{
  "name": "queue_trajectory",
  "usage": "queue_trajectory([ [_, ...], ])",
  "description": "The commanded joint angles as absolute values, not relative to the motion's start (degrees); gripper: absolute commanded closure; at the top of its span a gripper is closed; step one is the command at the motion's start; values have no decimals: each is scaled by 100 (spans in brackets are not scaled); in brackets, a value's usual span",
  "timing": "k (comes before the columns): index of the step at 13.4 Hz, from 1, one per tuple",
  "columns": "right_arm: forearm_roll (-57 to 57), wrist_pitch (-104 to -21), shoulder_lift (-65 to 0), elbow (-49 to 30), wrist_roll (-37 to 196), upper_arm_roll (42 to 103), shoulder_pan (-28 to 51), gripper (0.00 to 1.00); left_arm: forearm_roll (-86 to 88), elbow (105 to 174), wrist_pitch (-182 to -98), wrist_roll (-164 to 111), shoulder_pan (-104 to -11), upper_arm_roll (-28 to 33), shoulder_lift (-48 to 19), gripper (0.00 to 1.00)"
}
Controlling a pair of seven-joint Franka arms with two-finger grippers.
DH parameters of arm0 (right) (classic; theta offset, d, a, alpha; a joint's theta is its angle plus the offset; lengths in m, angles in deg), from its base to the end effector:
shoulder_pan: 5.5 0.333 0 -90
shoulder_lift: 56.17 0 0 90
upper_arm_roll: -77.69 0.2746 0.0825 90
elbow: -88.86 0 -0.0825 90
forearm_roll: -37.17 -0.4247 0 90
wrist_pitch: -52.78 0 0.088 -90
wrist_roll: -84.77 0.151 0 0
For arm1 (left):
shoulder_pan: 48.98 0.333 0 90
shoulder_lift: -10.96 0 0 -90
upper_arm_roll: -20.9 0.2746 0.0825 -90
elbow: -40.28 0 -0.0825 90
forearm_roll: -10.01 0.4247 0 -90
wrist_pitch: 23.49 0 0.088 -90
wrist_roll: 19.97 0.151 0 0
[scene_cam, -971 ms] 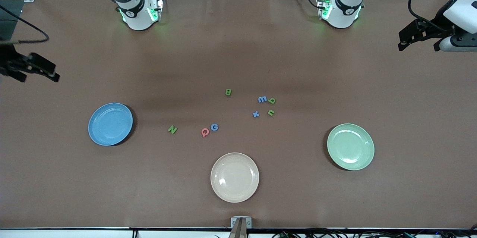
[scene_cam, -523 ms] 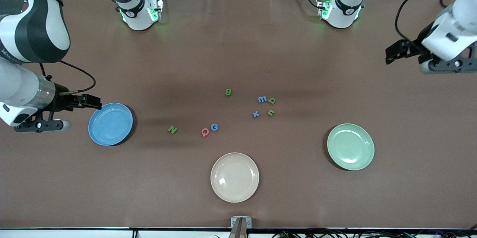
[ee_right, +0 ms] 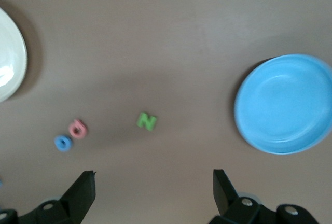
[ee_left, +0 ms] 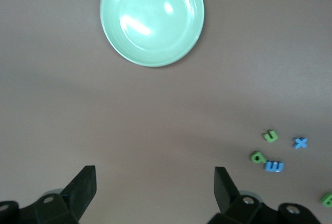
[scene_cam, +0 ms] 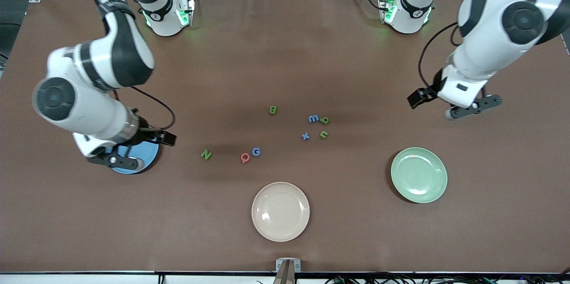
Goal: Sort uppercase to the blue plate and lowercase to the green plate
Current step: 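Move the right gripper and the left gripper out toward the letters, then grasp the green N with the right gripper while the left gripper grasps the q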
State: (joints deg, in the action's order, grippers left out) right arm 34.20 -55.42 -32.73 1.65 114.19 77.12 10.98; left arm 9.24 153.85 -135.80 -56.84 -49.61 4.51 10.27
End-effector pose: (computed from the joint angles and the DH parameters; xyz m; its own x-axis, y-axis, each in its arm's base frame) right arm 0.6646 0.1963 0.3251 0.9668 -0.2487 -0.0594 -0.2501 -0.9681 -0.0176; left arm 0.5635 -0.1739 0.3537 0.9381 0.3444 -0.0363 0.3444 -0.9388 -0.0076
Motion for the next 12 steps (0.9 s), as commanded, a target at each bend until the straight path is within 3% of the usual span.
queue_trajectory([
  [1, 3383, -6549, -3218, -542, 12192, 7682, 1216, 0, 887, 15497, -14124, -6808, -4960, 0, 650, 0],
  [3, 3392, -7209, -3060, -956, 12590, 7673, 1348, 0, 1036, 15498, -14406, -7645, -5030, -282, 315, 0],
  [7, 3392, -8298, -2726, -1589, 12696, 7682, 1463, 0, 1089, 15541, -15285, -8982, -5583, -292, -397, 4],
  [12, 3383, -9326, -2146, -1888, 12705, 7682, 1603, 0, 2572, 15498, -15865, -11109, -6216, -301, -1302, 1],
])
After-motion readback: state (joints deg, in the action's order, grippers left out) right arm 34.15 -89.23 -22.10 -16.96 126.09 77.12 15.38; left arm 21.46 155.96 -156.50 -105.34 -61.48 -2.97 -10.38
